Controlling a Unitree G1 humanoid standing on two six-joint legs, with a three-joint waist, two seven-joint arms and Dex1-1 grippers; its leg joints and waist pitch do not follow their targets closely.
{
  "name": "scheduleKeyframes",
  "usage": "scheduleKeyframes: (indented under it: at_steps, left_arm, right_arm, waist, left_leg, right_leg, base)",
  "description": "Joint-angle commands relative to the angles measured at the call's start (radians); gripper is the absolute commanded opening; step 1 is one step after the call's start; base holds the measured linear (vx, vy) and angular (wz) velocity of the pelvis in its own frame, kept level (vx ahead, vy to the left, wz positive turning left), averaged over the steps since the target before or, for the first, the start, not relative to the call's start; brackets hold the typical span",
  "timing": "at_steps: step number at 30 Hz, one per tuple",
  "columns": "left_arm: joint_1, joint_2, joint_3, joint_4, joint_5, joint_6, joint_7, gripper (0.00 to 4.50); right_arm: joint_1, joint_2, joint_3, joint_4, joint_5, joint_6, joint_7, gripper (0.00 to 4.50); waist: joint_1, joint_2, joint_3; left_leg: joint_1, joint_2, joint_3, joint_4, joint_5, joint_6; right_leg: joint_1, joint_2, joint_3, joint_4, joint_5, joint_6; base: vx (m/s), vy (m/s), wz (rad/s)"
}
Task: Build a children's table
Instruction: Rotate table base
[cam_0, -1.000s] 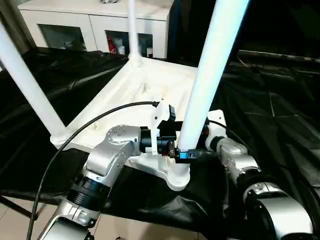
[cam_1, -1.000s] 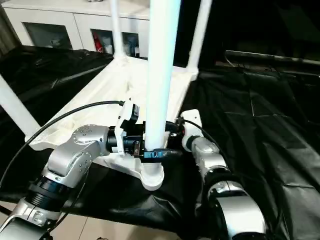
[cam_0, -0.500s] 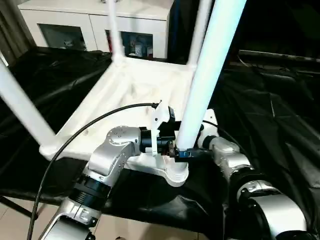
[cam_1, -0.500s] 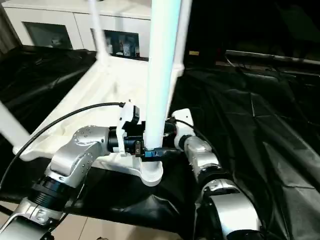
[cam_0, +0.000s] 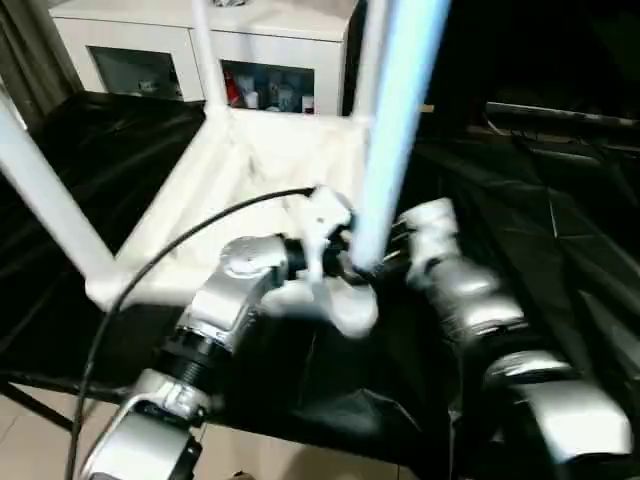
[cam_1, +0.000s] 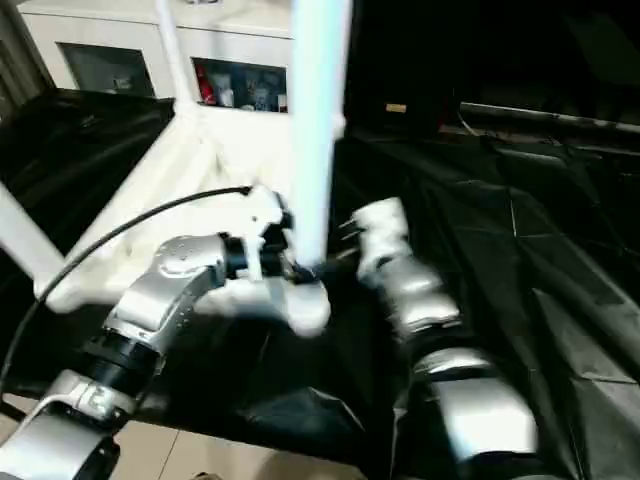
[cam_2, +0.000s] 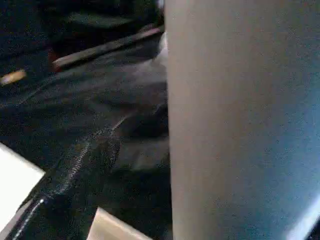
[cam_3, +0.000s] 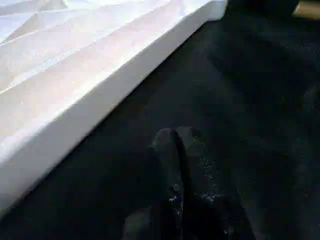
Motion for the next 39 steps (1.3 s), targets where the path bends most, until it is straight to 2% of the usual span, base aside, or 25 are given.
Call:
scheduleKeyframes:
  at_steps: [1,5,6,8,9,10,11,12,13,14,17,20,24,26,28,29,30,31,32,33,34,36,37,38,39]
  left_arm:
    - [-0.012,-0.016,0.028,0.001,-0.011,-0.002,0.004,4.41]
    - [0.013,-0.030,0.039,-0.066,-0.094,0.044,-0.085,4.41]
    - [0.023,-0.023,0.035,-0.087,-0.115,0.060,-0.118,4.41]
    - [0.047,0.023,0.011,-0.129,-0.131,0.098,-0.195,4.41]
    - [0.059,0.058,-0.004,-0.138,-0.118,0.100,-0.226,4.41]
    - [0.074,0.098,-0.016,-0.145,-0.106,0.113,-0.258,4.41]
    - [0.074,0.098,-0.016,-0.145,-0.106,0.113,-0.258,4.41]
    - [0.091,0.157,-0.035,-0.149,-0.081,0.136,-0.310,4.41]
    - [0.095,0.187,-0.047,-0.138,-0.055,0.134,-0.326,4.41]
    - [0.095,0.187,-0.047,-0.138,-0.055,0.134,-0.326,4.41]
    - [0.063,0.237,-0.049,-0.041,0.021,0.064,-0.316,4.41]
    - [0.018,0.261,-0.063,0.049,0.073,0.012,-0.284,4.25]
    - [-0.014,0.273,-0.092,0.113,0.119,-0.040,-0.274,4.03]
    - [-0.053,0.263,-0.097,0.186,0.140,-0.078,-0.278,3.88]
    - [-0.072,0.258,-0.098,0.221,0.149,-0.097,-0.284,3.69]
    - [-0.086,0.251,-0.096,0.251,0.156,-0.116,-0.283,3.69]
    - [-0.111,0.242,-0.101,0.302,0.168,-0.146,-0.298,3.53]
    - [-0.115,0.240,-0.102,0.310,0.169,-0.150,-0.301,3.44]
    - [-0.125,0.238,-0.103,0.329,0.173,-0.159,-0.308,3.36]
    - [-0.138,0.237,-0.107,0.352,0.178,-0.167,-0.320,3.36]
    - [-0.149,0.236,-0.110,0.371,0.182,-0.176,-0.324,3.29]
    - [-0.169,0.229,-0.111,0.405,0.187,-0.190,-0.327,3.00]
    - [-0.175,0.226,-0.112,0.416,0.188,-0.195,-0.330,2.95]
    - [-0.187,0.218,-0.113,0.441,0.191,-0.202,-0.345,2.95]
    - [-0.189,0.217,-0.113,0.447,0.192,-0.205,-0.348,2.93]
  right_arm:
    - [0.030,-0.020,-0.002,-0.037,0.008,-0.003,0.048,0.00]
    - [0.072,-0.068,0.000,-0.094,0.016,0.012,0.118,0.00]
    - [0.092,-0.082,0.007,-0.127,0.023,0.027,0.154,0.00]
    - [0.141,-0.116,0.029,-0.213,0.039,0.054,0.251,0.00]
    - [0.169,-0.133,0.041,-0.261,0.045,0.071,0.294,0.00]
    - [0.194,-0.149,0.053,-0.304,0.052,0.085,0.337,0.00]
    - [0.194,-0.149,0.053,-0.304,0.052,0.085,0.337,0.00]
    - [0.226,-0.172,0.071,-0.364,0.055,0.102,0.385,0.00]
    - [0.243,-0.184,0.081,-0.397,0.060,0.113,0.413,0.00]
    - [0.243,-0.184,0.081,-0.397,0.060,0.113,0.413,0.00]
    - [0.315,-0.223,0.121,-0.562,0.118,0.189,0.544,0.00]
    - [0.377,-0.264,0.157,-0.711,0.165,0.276,0.648,0.00]
    - [0.419,-0.306,0.190,-0.818,0.196,0.353,0.720,0.00]
    - [0.446,-0.333,0.207,-0.891,0.208,0.403,0.751,0.00]
    - [0.453,-0.339,0.209,-0.913,0.210,0.420,0.754,0.00]
    - [0.459,-0.345,0.211,-0.930,0.208,0.434,0.750,0.00]
    - [0.472,-0.355,0.214,-0.957,0.211,0.451,0.746,0.00]
    - [0.474,-0.356,0.214,-0.961,0.211,0.453,0.746,0.00]
    - [0.479,-0.359,0.215,-0.971,0.213,0.460,0.744,0.00]
    - [0.486,-0.363,0.213,-0.987,0.217,0.469,0.743,0.00]
    - [0.492,-0.365,0.210,-0.999,0.220,0.477,0.741,0.00]
    - [0.502,-0.370,0.207,-1.018,0.224,0.490,0.737,0.00]
    - [0.505,-0.372,0.206,-1.024,0.226,0.495,0.736,0.00]
    - [0.516,-0.378,0.205,-1.043,0.227,0.505,0.731,0.00]
    - [0.518,-0.379,0.206,-1.047,0.227,0.508,0.730,0.00]
  waist:
    - [0.011,-0.004,-0.071]
    - [0.029,0.000,-0.074]
    - [0.032,0.002,-0.075]
    - [0.041,-0.001,-0.074]
    - [0.041,0.009,-0.073]
    - [0.038,0.006,-0.072]
    - [0.037,0.010,-0.069]
    - [0.034,0.008,-0.068]
    - [0.035,0.015,-0.067]
    - [0.033,0.015,-0.065]
    - [0.033,0.019,-0.064]
    - [0.041,0.021,-0.068]
    - [0.044,0.021,-0.069]
    - [0.049,0.029,-0.070]
    - [0.052,0.034,-0.071]
    - [0.053,0.028,-0.070]
    - [0.055,0.038,-0.071]
    - [0.054,0.032,-0.069]
    - [0.056,0.035,-0.070]
    - [0.058,0.047,-0.071]
    - [0.056,0.042,-0.071]
    - [0.056,0.050,-0.071]
    - [0.057,0.048,-0.075]
    - [0.057,0.056,-0.074]
    - [0.056,0.052,-0.074]
  left_leg:
    - [0.010,0.051,-0.024,-0.057,-0.125,0.060]
    - [0.007,0.055,-0.021,-0.052,-0.086,0.091]
    - [0.007,0.055,-0.022,-0.050,-0.087,0.094]
    - [0.006,0.057,-0.022,-0.050,-0.091,0.110]
    - [0.006,0.057,-0.023,-0.050,-0.094,0.111]
    - [0.009,0.056,-0.022,-0.052,-0.117,0.109]
    - [0.009,0.056,-0.023,-0.054,-0.137,0.099]
    - [0.008,0.056,-0.023,-0.055,-0.145,0.091]
    - [0.012,0.056,-0.024,-0.056,-0.161,0.079]
    - [0.012,0.057,-0.025,-0.059,-0.171,0.069]
    - [0.011,0.055,-0.026,-0.060,-0.175,0.059]
    - [0.012,0.056,-0.029,-0.057,-0.157,0.077]
    - [0.009,0.059,-0.030,-0.057,-0.138,0.076]
    - [0.011,0.056,-0.031,-0.054,-0.139,0.072]
    - [0.012,0.057,-0.032,-0.054,-0.146,0.067]
    - [0.012,0.057,-0.031,-0.055,-0.151,0.062]
    - [0.011,0.054,-0.032,-0.054,-0.152,0.060]
    - [0.012,0.053,-0.031,-0.054,-0.162,0.057]
    - [0.010,0.053,-0.032,-0.053,-0.156,0.058]
    - [0.011,0.053,-0.033,-0.052,-0.158,0.056]
    - [0.011,0.053,-0.032,-0.052,-0.161,0.056]
    - [0.007,0.049,-0.032,-0.050,-0.155,0.060]
    - [0.008,0.051,-0.034,-0.050,-0.149,0.059]
    - [0.007,0.050,-0.034,-0.048,-0.144,0.062]
    - [0.006,0.050,-0.034,-0.049,-0.142,0.064]
  right_leg:
    - [0.052,-0.092,0.054,-0.061,-0.010,-0.257]
    - [0.052,-0.090,0.050,-0.051,0.071,-0.295]
    - [0.052,-0.091,0.049,-0.050,0.071,-0.297]
    - [0.053,-0.089,0.050,-0.049,0.077,-0.289]
    - [0.049,-0.089,0.049,-0.050,0.070,-0.287]
    - [0.049,-0.085,0.048,-0.056,0.041,-0.274]
    - [0.048,-0.085,0.048,-0.060,0.001,-0.267]
    - [0.047,-0.085,0.048,-0.062,-0.018,-0.266]
    - [0.046,-0.085,0.049,-0.067,-0.063,-0.253]
    - [0.046,-0.084,0.049,-0.070,-0.094,-0.243]
    - [0.046,-0.085,0.050,-0.072,-0.112,-0.232]
    - [0.048,-0.083,0.050,-0.071,-0.066,-0.213]
    - [0.046,-0.090,0.049,-0.066,-0.039,-0.237]
    - [0.048,-0.090,0.050,-0.068,-0.039,-0.233]
    - [0.048,-0.091,0.049,-0.069,-0.039,-0.231]
    - [0.048,-0.092,0.049,-0.070,-0.042,-0.236]
    - [0.048,-0.091,0.048,-0.071,-0.045,-0.237]
    - [0.049,-0.089,0.049,-0.076,-0.061,-0.229]
    - [0.050,-0.093,0.049,-0.074,-0.065,-0.228]
    - [0.049,-0.094,0.049,-0.074,-0.071,-0.228]
    - [0.050,-0.092,0.049,-0.077,-0.072,-0.226]
    - [0.051,-0.090,0.047,-0.077,-0.067,-0.223]
    - [0.053,-0.092,0.047,-0.074,-0.064,-0.224]
    - [0.052,-0.091,0.046,-0.075,-0.069,-0.224]
    - [0.053,-0.091,0.046,-0.077,-0.068,-0.222]
  base:
    - [0.000,0.000,0.00]
    - [0.000,0.000,0.00]
    - [0.000,0.000,0.00]
    - [0.000,0.000,0.00]
    - [0.000,0.000,0.00]
    - [0.000,0.000,0.00]
    - [0.000,0.000,0.00]
    - [0.000,0.000,0.00]
    - [0.000,0.000,0.00]
    - [0.000,0.000,0.00]
    - [0.000,0.000,0.00]
    - [0.000,0.000,0.00]
    - [0.000,0.000,0.00]
    - [0.000,0.000,0.00]
    - [0.000,0.000,0.00]
    - [0.000,0.000,0.00]
    - [0.000,0.000,0.00]
    - [0.000,0.000,0.00]
    - [0.000,0.000,0.00]
    - [0.000,0.000,0.00]
    - [0.000,0.000,0.00]
    - [0.000,0.000,0.00]
    - [0.000,0.000,0.00]
    - [0.000,0.000,0.00]
    - [0.000,0.000,0.00]
